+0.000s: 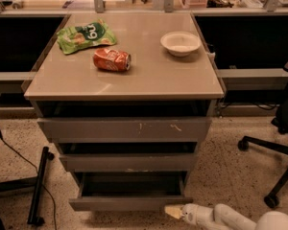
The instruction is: Close bottom drawer
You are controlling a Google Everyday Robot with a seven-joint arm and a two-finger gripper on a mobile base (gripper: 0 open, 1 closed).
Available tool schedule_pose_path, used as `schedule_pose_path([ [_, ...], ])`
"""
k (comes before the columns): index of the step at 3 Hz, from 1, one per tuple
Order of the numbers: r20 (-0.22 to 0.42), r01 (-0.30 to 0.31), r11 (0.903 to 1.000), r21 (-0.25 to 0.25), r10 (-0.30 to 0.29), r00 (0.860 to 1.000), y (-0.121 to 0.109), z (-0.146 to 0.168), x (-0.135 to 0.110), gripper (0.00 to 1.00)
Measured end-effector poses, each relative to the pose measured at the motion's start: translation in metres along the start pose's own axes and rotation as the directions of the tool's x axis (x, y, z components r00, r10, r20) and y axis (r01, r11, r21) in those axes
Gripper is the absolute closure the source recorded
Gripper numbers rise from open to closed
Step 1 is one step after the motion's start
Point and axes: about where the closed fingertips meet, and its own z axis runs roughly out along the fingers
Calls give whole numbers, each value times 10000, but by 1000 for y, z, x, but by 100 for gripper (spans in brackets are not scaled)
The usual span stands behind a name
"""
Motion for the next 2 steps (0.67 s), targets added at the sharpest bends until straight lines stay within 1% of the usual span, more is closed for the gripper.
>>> schedule_pose_path([
  [1, -64, 441, 9987, -256, -443, 9990, 1, 23, -11, 100],
  [2, -81, 818, 9953, -526, -823, 9966, 3, 46, -23, 100],
])
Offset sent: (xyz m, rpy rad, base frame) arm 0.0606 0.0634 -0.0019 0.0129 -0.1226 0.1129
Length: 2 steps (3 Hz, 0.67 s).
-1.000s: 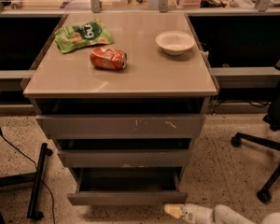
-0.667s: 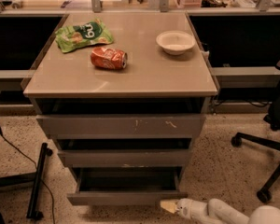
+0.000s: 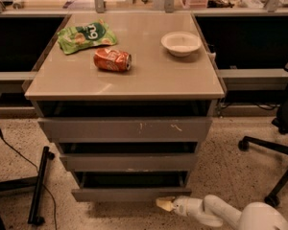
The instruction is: Close bottom drawer
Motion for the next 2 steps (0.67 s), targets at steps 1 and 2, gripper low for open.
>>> schedule_pose_path([
  [1, 48, 471, 9987, -184, -470, 9989, 1, 20, -16, 100],
  [2, 58, 838, 9963, -204, -837, 9965, 0, 30, -26, 100],
])
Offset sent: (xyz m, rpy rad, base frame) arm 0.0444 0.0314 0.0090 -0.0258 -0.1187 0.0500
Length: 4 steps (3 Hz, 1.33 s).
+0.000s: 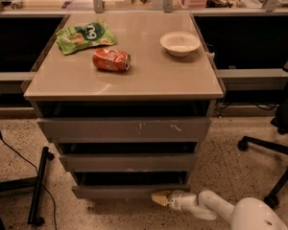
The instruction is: Close bottom drawer
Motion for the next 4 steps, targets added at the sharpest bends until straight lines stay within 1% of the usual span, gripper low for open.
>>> schedule_pose_path([
  [1, -21, 260, 9997, -1, -260, 9997, -2, 7, -7, 100],
  [2, 66, 842, 9964, 99, -843, 9964, -3, 12, -26, 100],
  [3, 119, 1416, 9897, 223, -1419, 9898, -6, 16, -46, 100],
  [4, 126, 1493, 9885, 240, -1497, 9887, -6, 17, -48, 100],
])
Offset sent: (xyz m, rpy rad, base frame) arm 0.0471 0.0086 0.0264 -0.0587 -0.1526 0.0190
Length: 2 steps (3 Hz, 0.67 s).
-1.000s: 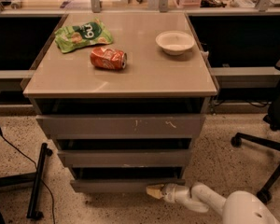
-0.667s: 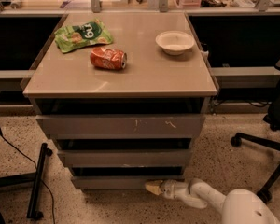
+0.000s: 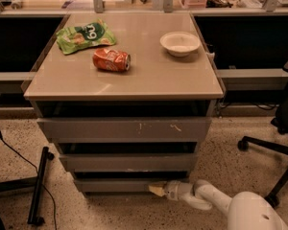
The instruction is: Close bottom drawer
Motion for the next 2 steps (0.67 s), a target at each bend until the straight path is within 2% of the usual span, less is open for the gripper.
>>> schedule_pose_path([
  [1, -728, -768, 9970, -84, 760, 9944, -4, -15, 19, 100],
  [2, -1776, -2669, 9632, 329, 2684, 9468, -12, -84, 49, 100],
])
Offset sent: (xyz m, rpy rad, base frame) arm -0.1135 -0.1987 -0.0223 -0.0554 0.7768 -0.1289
